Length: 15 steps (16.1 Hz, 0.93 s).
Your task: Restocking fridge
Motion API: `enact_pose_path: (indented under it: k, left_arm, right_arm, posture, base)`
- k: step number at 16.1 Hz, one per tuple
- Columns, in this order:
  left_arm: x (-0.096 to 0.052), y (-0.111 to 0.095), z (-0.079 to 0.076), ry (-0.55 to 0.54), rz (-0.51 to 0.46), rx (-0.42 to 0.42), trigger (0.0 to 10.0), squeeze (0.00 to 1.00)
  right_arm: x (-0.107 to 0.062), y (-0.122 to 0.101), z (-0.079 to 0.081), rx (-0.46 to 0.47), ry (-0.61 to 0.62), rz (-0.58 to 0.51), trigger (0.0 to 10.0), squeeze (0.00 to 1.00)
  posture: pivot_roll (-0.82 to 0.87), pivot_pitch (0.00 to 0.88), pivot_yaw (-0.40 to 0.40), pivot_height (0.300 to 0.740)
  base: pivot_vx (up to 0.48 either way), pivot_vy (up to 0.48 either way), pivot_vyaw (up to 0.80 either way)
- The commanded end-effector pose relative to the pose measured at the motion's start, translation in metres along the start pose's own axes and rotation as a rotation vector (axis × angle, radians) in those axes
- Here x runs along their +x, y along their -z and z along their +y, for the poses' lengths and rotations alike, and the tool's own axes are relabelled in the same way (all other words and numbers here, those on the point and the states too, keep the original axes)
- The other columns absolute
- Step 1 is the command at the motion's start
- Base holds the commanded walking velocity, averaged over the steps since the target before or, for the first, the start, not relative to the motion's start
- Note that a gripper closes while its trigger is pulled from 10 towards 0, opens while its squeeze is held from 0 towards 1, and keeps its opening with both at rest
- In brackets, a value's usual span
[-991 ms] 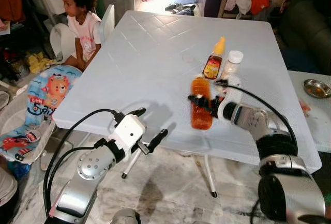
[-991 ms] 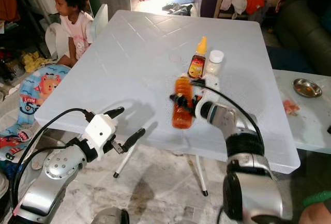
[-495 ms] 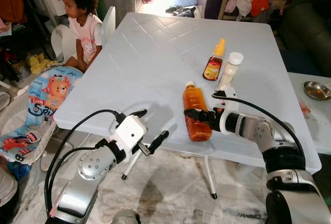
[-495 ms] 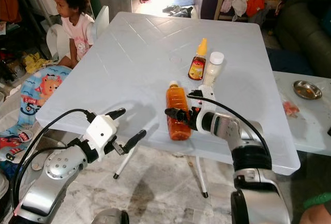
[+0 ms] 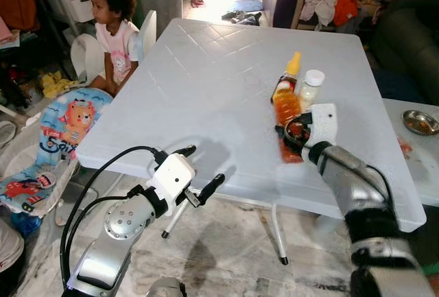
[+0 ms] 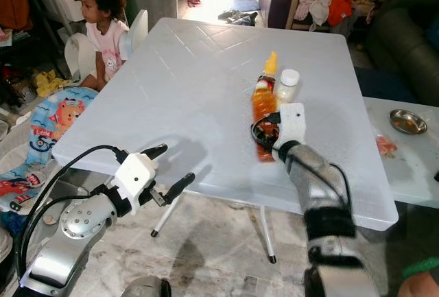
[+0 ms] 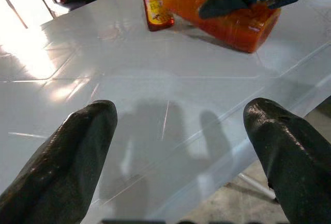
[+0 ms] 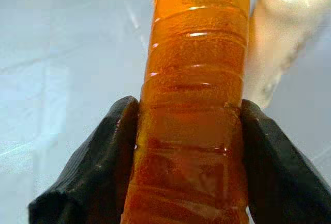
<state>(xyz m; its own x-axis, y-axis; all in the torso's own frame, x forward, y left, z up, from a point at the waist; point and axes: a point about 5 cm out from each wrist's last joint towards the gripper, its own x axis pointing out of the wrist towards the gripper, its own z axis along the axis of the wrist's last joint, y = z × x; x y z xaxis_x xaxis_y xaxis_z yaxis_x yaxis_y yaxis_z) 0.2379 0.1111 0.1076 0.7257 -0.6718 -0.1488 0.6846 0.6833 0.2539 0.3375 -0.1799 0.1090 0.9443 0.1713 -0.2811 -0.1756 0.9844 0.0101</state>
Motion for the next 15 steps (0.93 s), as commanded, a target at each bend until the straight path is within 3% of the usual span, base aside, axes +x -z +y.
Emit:
enact_pose_path:
  k: [1,2,3,4,5,6,7,8,11,12,14,15]
  left_arm:
    - [0.000,-0.001,0.001,-0.010,0.000,0.006,10.0,0.00]
    - [0.001,-0.001,0.002,-0.012,-0.001,0.007,10.0,0.00]
    - [0.002,-0.001,0.003,-0.024,-0.007,0.011,10.0,0.00]
    - [0.003,-0.001,0.003,-0.026,-0.008,0.009,10.0,0.00]
    - [0.004,-0.001,0.003,-0.026,-0.008,0.008,10.0,0.00]
    - [0.004,-0.001,0.003,-0.026,-0.008,0.008,10.0,0.00]
    - [0.005,-0.002,0.003,-0.031,-0.011,0.010,10.0,0.00]
    - [0.005,-0.002,0.004,-0.043,-0.014,0.012,10.0,0.00]
    - [0.005,-0.002,0.008,-0.089,-0.025,0.013,10.0,0.00]
    - [0.006,-0.004,0.012,-0.142,-0.042,0.007,10.0,0.00]
    - [0.007,-0.007,0.017,-0.202,-0.062,0.018,10.0,0.00]
    - [0.009,-0.011,0.025,-0.289,-0.089,0.009,10.0,0.00]
  right_arm:
    - [-0.001,-0.006,0.000,-0.041,0.035,-0.054,0.0,0.00]
    - [-0.002,-0.008,0.001,-0.052,0.047,-0.086,0.0,0.00]
    - [-0.004,-0.013,0.007,-0.122,0.073,-0.190,0.0,0.00]
    - [-0.004,-0.013,0.011,-0.129,0.072,-0.204,0.0,0.00]
    - [-0.002,-0.010,0.015,-0.131,0.065,-0.210,4.5,0.00]
    - [-0.002,-0.009,0.017,-0.137,0.064,-0.216,4.5,0.00]
    - [-0.002,-0.013,0.022,-0.189,0.047,-0.273,8.6,0.00]
    - [-0.002,-0.020,0.026,-0.246,0.053,-0.329,10.0,0.00]
    - [-0.006,-0.032,0.030,-0.409,0.090,-0.447,10.0,0.00]
    - [-0.009,-0.039,0.034,-0.565,0.121,-0.534,10.0,0.00]
    - [-0.011,-0.038,0.037,-0.682,0.154,-0.581,10.0,0.00]
    - [-0.016,-0.030,0.039,-0.813,0.172,-0.631,10.0,0.00]
  posture:
    - [0.05,0.006,-0.009,0.740]
    - [0.05,0.006,-0.008,0.740]
    - [0.05,0.004,-0.008,0.740]
    - [0.05,0.004,-0.008,0.740]
    - [0.05,0.002,-0.009,0.740]
    - [0.05,0.002,-0.009,0.740]
    - [0.05,0.000,-0.011,0.740]
    - [0.05,0.000,-0.012,0.740]
    - [0.05,0.000,-0.014,0.740]
    - [0.05,0.000,-0.015,0.740]
    - [0.05,0.000,-0.015,0.740]
    - [0.05,0.000,-0.018,0.740]
  base:
    - [0.000,0.000,0.00]
    - [0.000,0.000,0.00]
    - [0.000,0.000,0.00]
    - [0.000,0.000,0.00]
    - [0.000,0.000,0.00]
    - [0.000,0.000,0.00]
    - [0.000,0.000,0.00]
    - [0.000,0.000,0.00]
    - [0.000,0.000,0.00]
    - [0.000,0.000,0.00]
    - [0.000,0.000,0.00]
    - [0.000,0.000,0.00]
